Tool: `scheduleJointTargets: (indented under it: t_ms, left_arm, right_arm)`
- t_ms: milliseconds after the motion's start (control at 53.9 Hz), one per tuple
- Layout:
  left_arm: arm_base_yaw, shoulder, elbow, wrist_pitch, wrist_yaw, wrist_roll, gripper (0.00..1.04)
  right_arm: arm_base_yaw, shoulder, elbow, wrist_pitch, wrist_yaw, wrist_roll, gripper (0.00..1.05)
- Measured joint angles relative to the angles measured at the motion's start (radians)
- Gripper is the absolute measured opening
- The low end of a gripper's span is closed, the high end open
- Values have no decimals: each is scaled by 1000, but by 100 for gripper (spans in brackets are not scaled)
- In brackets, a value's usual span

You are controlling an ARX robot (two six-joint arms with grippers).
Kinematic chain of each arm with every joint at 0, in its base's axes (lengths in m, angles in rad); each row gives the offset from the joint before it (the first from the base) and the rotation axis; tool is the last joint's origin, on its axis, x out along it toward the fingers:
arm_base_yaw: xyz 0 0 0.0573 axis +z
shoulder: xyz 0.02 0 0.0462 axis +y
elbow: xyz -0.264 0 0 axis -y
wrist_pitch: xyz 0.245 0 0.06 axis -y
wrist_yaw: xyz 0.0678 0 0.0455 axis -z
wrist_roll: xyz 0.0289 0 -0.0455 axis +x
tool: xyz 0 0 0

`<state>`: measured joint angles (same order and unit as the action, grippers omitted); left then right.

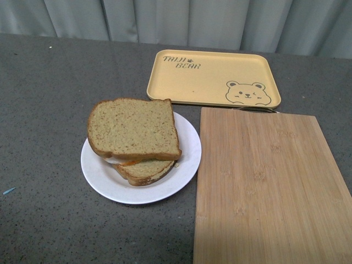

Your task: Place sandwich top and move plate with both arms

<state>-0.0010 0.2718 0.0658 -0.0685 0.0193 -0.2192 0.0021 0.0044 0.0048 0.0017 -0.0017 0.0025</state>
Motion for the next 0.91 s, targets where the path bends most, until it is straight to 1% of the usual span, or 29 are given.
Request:
scheduleJointTargets:
  t_ms: [19, 167, 204, 297, 445, 501, 593, 908]
  left_arm:
    - [-1, 68, 1, 40, 1, -29, 98]
    - [-9, 392, 27, 237, 16, -164, 98]
    - [-8, 495, 42, 293, 40, -196, 98]
    - [-2, 720, 92, 373, 113, -269, 98]
    - [-16, 1001, 151, 437, 213, -339, 98]
    - [-30, 1080, 166, 471, 208, -349, 98]
    - [-56, 1204, 198, 535, 229, -370, 98]
    - [-142, 1539, 341, 649, 286, -419, 98]
  right_arm:
    - [0, 0, 0, 0, 0, 0, 95]
    - [0, 0, 0, 0, 0, 0, 95]
    - [0, 0, 0, 0, 0, 0, 95]
    - [0, 0, 0, 0, 0, 0, 95]
    - [0, 0, 0, 0, 0, 0, 95]
    - [0, 0, 0, 0, 0, 0, 95]
    - [0, 0, 0, 0, 0, 0, 95]
    - [0, 0, 0, 0, 0, 0, 95]
